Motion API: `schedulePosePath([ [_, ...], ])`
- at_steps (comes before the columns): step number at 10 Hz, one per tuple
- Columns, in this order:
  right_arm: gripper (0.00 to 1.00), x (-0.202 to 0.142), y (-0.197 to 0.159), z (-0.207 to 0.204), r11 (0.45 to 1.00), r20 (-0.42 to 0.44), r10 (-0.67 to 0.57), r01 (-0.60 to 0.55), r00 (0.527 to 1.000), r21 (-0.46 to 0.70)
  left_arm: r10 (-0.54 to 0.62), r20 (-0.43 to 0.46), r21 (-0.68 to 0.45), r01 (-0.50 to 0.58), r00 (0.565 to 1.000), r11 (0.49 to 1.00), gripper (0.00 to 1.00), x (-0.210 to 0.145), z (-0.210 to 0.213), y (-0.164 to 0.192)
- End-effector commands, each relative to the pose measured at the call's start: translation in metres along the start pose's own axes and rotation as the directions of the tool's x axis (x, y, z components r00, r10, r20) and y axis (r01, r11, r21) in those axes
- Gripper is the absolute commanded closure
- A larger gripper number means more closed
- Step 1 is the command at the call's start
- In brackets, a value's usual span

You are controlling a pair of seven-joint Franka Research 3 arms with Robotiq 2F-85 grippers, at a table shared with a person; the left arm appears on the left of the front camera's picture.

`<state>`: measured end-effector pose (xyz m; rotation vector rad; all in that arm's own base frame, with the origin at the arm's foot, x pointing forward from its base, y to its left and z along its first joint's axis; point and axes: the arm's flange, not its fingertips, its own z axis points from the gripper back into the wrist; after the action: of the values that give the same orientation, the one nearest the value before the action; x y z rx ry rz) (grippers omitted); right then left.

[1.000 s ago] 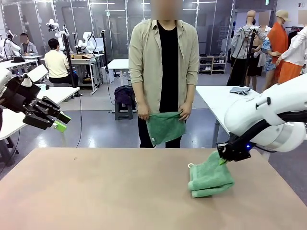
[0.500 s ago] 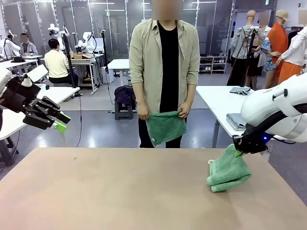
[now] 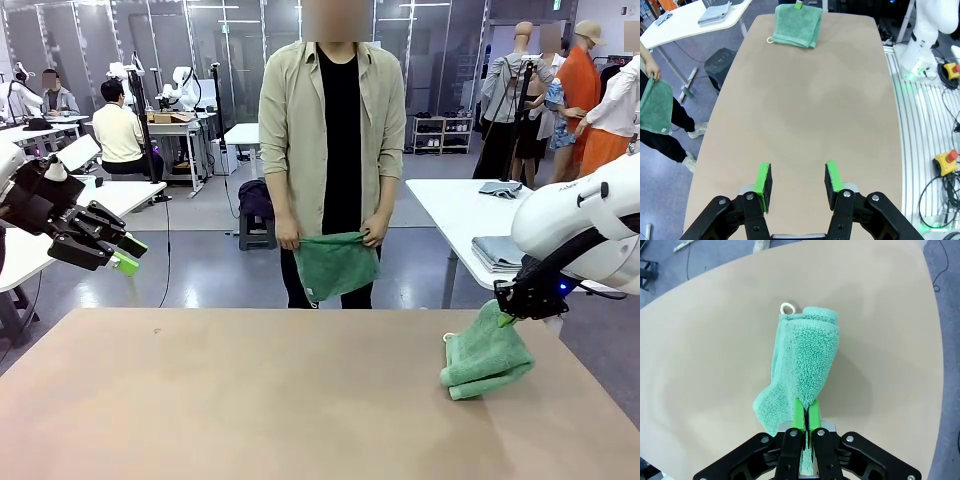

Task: Fold the towels and place them in the basket.
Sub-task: Place the folded Towel with hook on the right side of the table.

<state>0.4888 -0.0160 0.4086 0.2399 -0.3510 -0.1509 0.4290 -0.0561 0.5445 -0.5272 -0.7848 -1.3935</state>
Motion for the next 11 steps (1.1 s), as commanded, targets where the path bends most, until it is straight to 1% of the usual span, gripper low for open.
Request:
schedulePosePath([
  [1,0.96,-0.001,0.001,0.0,1.0,0.0,0.002,-0.002,1.0,0.001,-0.005,0.015,0.005,0.005,1.0,1.0,0.44,0.001,0.0,-0.001],
  [4,0.96,0.0,0.0,0.0,1.0,0.0,0.0,0.0,1.0,0.0,-0.005,0.015,0.005,0.005,1.0,1.0,0.44,0.001,0.0,-0.001],
  [5,0.96,0.012,-0.005,0.001,1.0,-0.011,0.006,-0.006,1.0,0.002,-0.005,0.015,0.005,0.005,1.0,1.0,0.44,0.001,0.0,-0.001],
  [7,0.96,0.034,-0.024,0.003,0.999,-0.029,-0.017,0.018,0.999,0.026,-0.005,0.015,0.005,0.005,1.0,1.0,0.44,0.001,0.0,-0.001],
  [11,0.96,0.06,-0.069,0.001,0.999,-0.024,-0.017,0.018,1.0,0.051,-0.005,0.015,0.005,0.005,1.0,1.0,0.44,0.001,0.0,-0.001],
])
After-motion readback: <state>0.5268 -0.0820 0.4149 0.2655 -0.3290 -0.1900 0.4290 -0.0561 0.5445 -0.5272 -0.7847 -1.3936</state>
